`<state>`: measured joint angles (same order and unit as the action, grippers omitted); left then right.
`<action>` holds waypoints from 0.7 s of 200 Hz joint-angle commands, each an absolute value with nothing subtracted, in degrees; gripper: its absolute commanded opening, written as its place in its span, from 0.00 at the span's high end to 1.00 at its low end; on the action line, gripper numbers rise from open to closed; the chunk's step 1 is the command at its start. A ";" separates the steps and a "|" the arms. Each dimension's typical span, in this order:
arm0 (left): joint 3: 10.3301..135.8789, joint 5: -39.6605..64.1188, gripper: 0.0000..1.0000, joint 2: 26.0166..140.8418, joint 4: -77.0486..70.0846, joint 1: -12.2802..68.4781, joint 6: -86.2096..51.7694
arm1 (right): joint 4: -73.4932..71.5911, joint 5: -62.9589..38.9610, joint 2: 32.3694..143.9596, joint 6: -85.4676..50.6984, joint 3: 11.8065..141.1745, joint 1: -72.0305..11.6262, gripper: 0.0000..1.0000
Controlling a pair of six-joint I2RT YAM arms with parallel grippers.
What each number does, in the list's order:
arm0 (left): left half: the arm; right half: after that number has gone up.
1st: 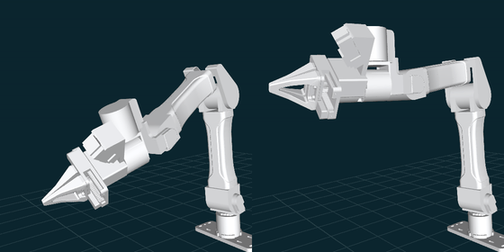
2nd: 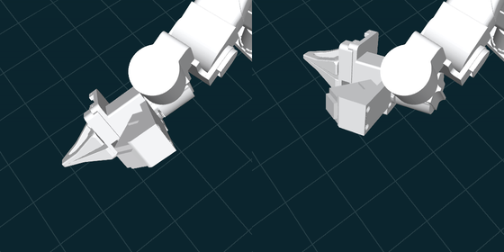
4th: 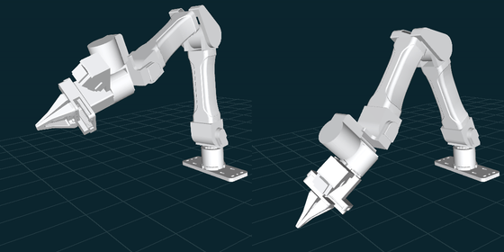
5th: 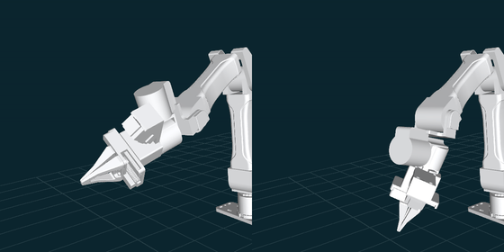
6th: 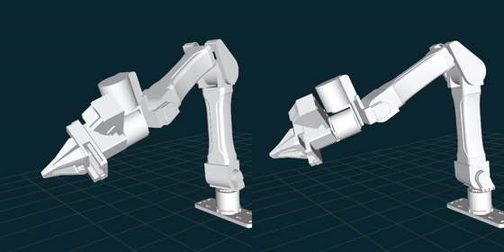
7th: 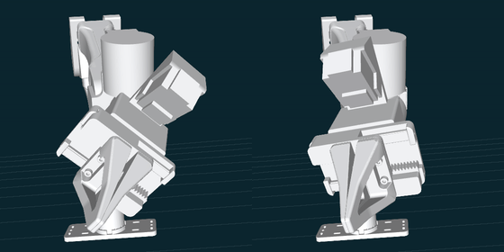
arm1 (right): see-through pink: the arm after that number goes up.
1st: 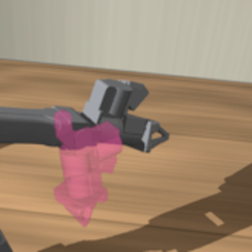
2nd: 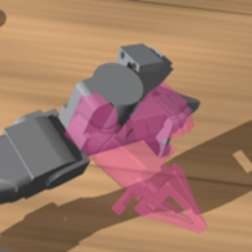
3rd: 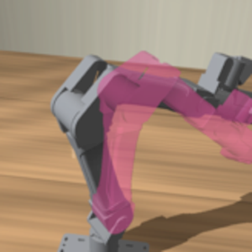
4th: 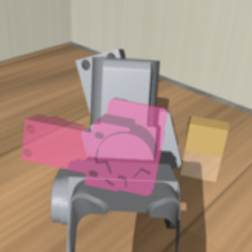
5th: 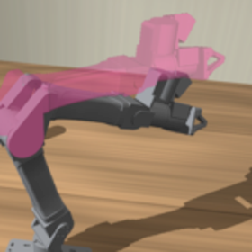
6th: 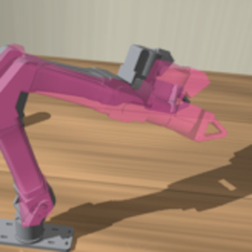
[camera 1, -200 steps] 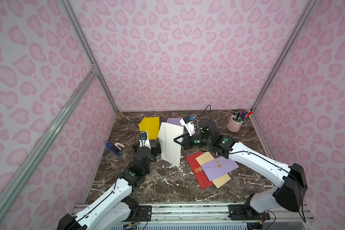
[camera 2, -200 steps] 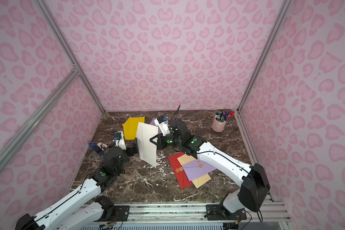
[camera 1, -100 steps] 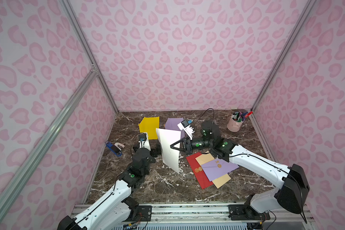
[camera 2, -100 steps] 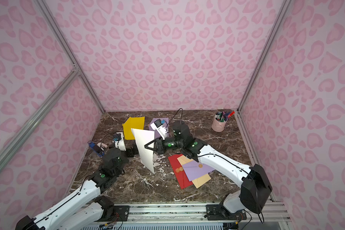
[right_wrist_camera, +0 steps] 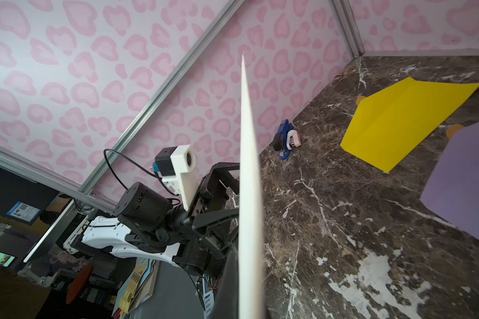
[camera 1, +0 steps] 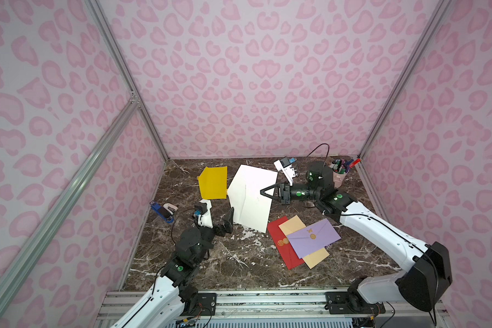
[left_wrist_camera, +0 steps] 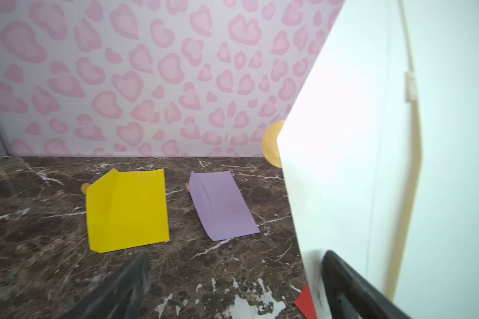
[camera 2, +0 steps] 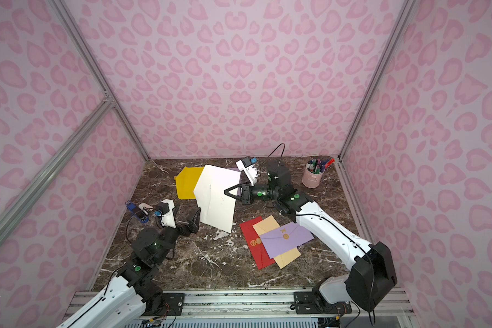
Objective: Open the envelope
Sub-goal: Open the envelope flap on the envelope.
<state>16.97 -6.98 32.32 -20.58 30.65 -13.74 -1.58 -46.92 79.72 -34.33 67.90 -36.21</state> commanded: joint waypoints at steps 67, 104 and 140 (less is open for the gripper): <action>18.98 18.95 0.07 36.84 -32.23 30.22 -14.50 | -0.93 -50.00 78.22 -32.95 66.60 -35.07 1.00; 20.06 21.66 0.45 39.11 -33.65 30.15 -15.25 | -1.49 -50.22 77.63 -32.81 66.09 -35.07 1.00; 19.95 21.70 0.67 38.68 -33.49 30.11 -15.29 | -1.24 -50.31 77.02 -32.18 65.92 -34.77 1.00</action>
